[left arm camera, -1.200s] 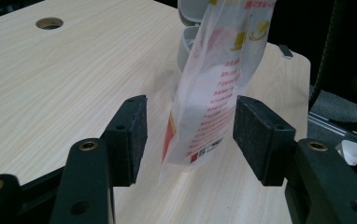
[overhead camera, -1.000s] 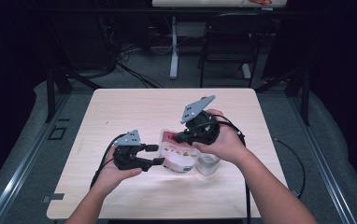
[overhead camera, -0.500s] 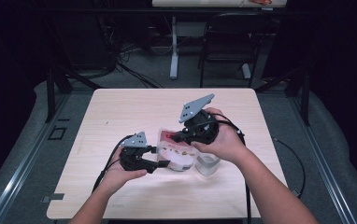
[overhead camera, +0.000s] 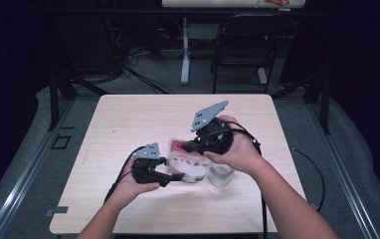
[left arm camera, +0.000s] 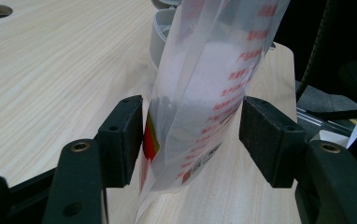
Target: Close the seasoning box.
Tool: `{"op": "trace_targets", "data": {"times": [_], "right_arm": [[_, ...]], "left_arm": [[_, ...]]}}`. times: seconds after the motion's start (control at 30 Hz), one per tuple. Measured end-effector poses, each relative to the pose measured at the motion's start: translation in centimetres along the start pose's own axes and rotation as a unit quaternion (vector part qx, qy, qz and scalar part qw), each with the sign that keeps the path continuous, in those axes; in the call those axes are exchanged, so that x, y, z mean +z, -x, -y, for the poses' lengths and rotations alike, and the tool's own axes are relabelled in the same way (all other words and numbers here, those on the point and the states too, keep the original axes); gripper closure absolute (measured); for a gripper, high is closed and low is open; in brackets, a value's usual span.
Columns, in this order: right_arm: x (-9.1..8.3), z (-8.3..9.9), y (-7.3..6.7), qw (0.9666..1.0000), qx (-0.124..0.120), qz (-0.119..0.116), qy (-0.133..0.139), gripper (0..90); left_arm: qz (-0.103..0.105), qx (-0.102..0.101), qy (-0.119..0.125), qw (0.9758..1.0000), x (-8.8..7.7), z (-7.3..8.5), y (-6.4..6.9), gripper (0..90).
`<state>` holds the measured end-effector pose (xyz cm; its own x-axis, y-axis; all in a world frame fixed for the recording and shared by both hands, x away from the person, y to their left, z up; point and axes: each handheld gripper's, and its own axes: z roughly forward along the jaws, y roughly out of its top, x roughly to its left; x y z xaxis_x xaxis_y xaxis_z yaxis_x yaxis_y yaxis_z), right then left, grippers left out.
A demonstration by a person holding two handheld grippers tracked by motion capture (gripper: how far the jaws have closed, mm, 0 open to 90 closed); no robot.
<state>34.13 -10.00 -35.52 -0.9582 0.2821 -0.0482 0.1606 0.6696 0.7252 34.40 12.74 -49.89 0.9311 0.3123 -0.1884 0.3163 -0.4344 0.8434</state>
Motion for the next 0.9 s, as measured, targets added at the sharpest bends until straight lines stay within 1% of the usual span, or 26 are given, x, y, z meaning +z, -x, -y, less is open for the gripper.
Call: {"op": "trace_targets", "data": {"times": [0.1, 0.17, 0.27, 0.33, 0.47, 0.57, 0.6, 0.73, 0.8, 0.9], "right_arm": [[0.0, 0.0, 0.0, 1.0000, 0.000, 0.000, 0.001, 89.9], [-0.1, 0.0, 0.0, 1.0000, -0.001, 0.000, 0.002, 89.9], [-0.1, 0.0, -0.1, 1.0000, -0.003, -0.002, 0.000, 89.9], [-0.1, 0.0, -0.1, 1.0000, -0.003, -0.003, 0.003, 89.9], [-0.2, -0.1, -0.2, 1.0000, -0.004, -0.002, 0.006, 89.9], [-0.2, -0.1, -0.3, 1.0000, -0.005, -0.003, 0.006, 89.9], [-0.1, -0.2, -0.3, 1.0000, -0.006, -0.002, 0.006, 89.9], [-0.1, -0.2, -0.4, 0.9999, -0.006, -0.004, 0.008, 89.9], [-0.1, -0.2, -0.4, 0.9999, -0.006, -0.004, 0.009, 89.9], [0.0, -0.2, -0.4, 0.9999, -0.008, -0.006, 0.008, 89.9]], "left_arm": [[0.000, 0.002, -0.011, 0.9999, 0.3, 0.1, 0.0, 38.9], [0.002, 0.005, -0.010, 0.9999, 0.5, 0.1, 0.0, 38.1], [0.003, 0.006, -0.017, 0.9998, 0.7, 0.1, 0.0, 37.4], [0.006, 0.005, -0.021, 0.9998, 1.1, 0.3, 0.0, 37.0], [0.011, 0.000, -0.015, 0.9998, 1.4, 0.6, -0.1, 36.9], [0.012, -0.001, -0.018, 0.9998, 1.6, 0.7, -0.1, 36.7], [0.015, -0.003, -0.016, 0.9997, 1.6, 0.8, -0.2, 36.7], [0.016, 0.000, -0.022, 0.9996, 1.8, 1.0, -0.2, 36.7], [0.017, -0.001, -0.017, 0.9997, 1.9, 1.2, -0.2, 36.8], [0.016, -0.002, -0.020, 0.9997, 1.9, 1.2, -0.2, 37.3]]}}
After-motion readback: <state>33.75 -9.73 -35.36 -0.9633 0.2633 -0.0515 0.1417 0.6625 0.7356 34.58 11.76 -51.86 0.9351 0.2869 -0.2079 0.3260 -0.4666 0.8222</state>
